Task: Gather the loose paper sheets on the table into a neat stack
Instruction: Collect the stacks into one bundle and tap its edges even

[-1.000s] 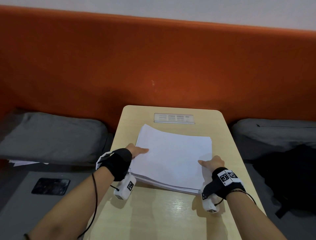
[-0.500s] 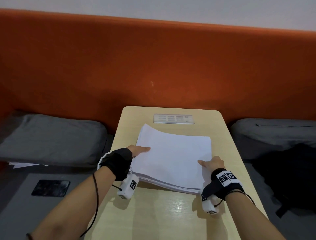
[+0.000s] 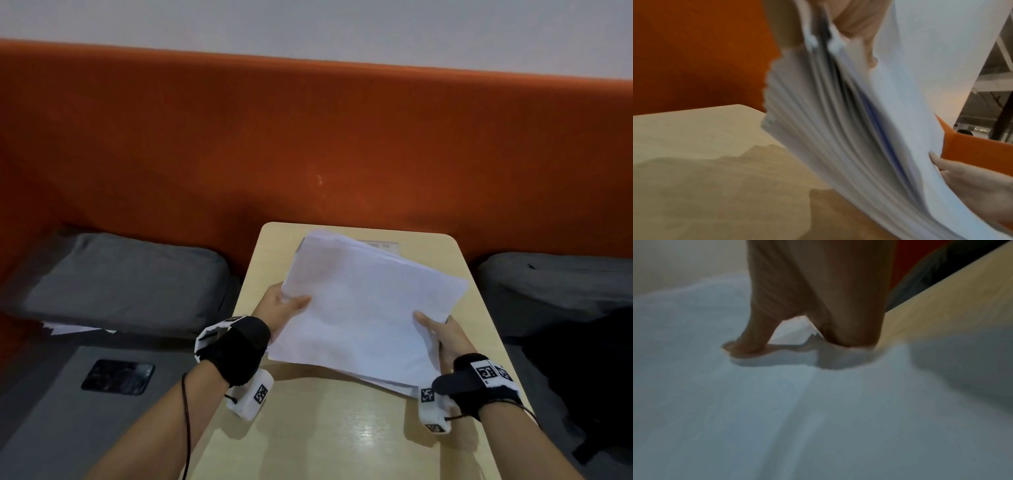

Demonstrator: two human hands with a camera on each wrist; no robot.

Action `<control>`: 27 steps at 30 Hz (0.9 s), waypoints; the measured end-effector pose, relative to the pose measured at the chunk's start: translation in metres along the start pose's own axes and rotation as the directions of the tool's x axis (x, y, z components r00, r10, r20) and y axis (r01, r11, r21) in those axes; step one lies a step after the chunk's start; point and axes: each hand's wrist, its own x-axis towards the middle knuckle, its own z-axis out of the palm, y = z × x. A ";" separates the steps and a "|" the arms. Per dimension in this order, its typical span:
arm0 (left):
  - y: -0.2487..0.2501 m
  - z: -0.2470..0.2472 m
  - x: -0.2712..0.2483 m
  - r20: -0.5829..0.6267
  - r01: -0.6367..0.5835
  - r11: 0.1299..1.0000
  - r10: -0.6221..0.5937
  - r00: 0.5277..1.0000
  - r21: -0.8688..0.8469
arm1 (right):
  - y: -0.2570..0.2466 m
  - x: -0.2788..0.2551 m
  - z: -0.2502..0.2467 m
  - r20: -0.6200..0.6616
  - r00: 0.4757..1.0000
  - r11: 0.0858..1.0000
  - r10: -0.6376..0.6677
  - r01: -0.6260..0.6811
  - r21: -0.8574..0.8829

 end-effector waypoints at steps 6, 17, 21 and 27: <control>0.023 -0.010 -0.001 -0.124 -0.114 0.993 0.114 0.986 0.008 | -0.034 -0.014 0.010 -0.001 0.941 0.940 -0.337 0.337 -0.046; 0.031 -0.015 0.011 -0.312 -0.220 0.974 0.228 0.923 0.060 | -0.058 -0.025 0.035 0.065 0.831 0.816 -0.552 0.554 -0.161; 0.022 -0.018 0.008 -0.304 -0.249 0.965 0.263 0.916 0.085 | -0.040 -0.029 0.041 0.038 0.880 0.864 -0.474 0.473 -0.170; 0.023 -0.024 0.011 -0.304 -0.258 0.966 0.244 0.921 -0.006 | -0.042 -0.032 0.036 0.081 0.905 0.896 -0.419 0.426 -0.124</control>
